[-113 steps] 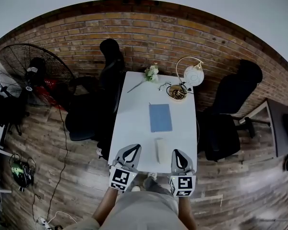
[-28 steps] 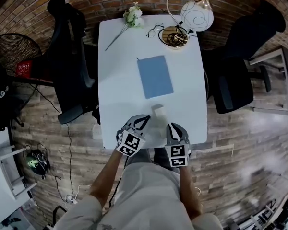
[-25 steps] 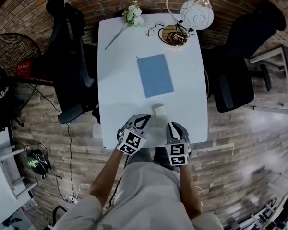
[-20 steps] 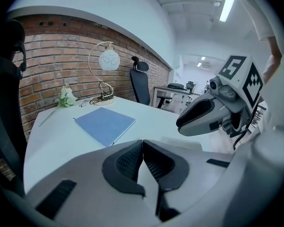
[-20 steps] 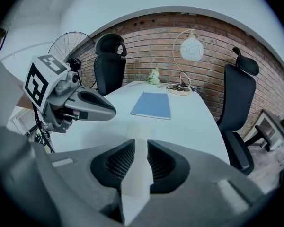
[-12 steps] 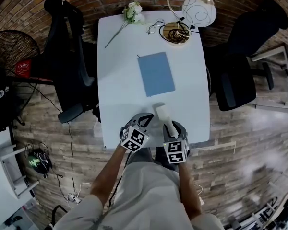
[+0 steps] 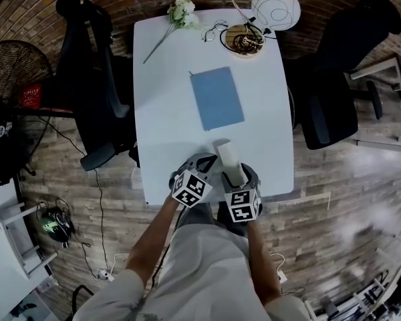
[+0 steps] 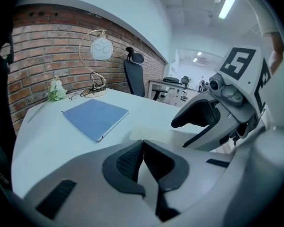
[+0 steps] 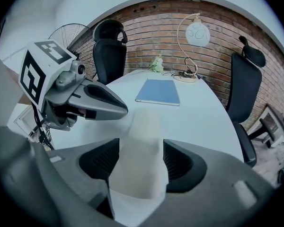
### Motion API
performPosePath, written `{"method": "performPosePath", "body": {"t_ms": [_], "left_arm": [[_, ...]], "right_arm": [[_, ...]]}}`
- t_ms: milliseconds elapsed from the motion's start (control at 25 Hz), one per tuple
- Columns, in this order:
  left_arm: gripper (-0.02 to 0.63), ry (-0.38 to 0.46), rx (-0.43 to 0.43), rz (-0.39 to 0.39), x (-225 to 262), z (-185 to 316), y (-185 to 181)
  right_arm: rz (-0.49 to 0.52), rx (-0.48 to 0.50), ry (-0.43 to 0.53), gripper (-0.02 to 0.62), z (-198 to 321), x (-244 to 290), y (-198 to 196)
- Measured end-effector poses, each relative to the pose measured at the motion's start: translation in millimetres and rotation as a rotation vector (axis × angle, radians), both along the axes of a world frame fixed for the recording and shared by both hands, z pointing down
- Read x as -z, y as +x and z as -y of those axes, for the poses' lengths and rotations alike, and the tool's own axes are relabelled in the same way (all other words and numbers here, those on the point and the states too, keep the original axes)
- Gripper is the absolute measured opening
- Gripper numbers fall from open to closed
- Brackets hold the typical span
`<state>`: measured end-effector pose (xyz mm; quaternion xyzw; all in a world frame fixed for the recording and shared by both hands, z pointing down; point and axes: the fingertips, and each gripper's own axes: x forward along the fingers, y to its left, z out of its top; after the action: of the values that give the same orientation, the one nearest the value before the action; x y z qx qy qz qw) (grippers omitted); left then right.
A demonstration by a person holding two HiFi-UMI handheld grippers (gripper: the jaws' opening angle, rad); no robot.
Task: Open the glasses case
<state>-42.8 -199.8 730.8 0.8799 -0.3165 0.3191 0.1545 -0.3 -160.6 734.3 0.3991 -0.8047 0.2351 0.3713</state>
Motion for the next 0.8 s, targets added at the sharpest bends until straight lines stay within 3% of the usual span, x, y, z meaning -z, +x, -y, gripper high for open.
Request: {"method": "performPosePath", "body": {"t_ms": [320, 800], "left_arm": [[0.003, -0.011, -0.023, 0.015, -6, 2, 3], [0.003, -0.032, -0.041, 0.026, -15, 0, 6]], "right_arm": [[-0.05, 0.015, -0.045, 0.356, -2, -19, -5], [-0.046, -0.026, -0.056, 0.33, 2, -26, -2]]}}
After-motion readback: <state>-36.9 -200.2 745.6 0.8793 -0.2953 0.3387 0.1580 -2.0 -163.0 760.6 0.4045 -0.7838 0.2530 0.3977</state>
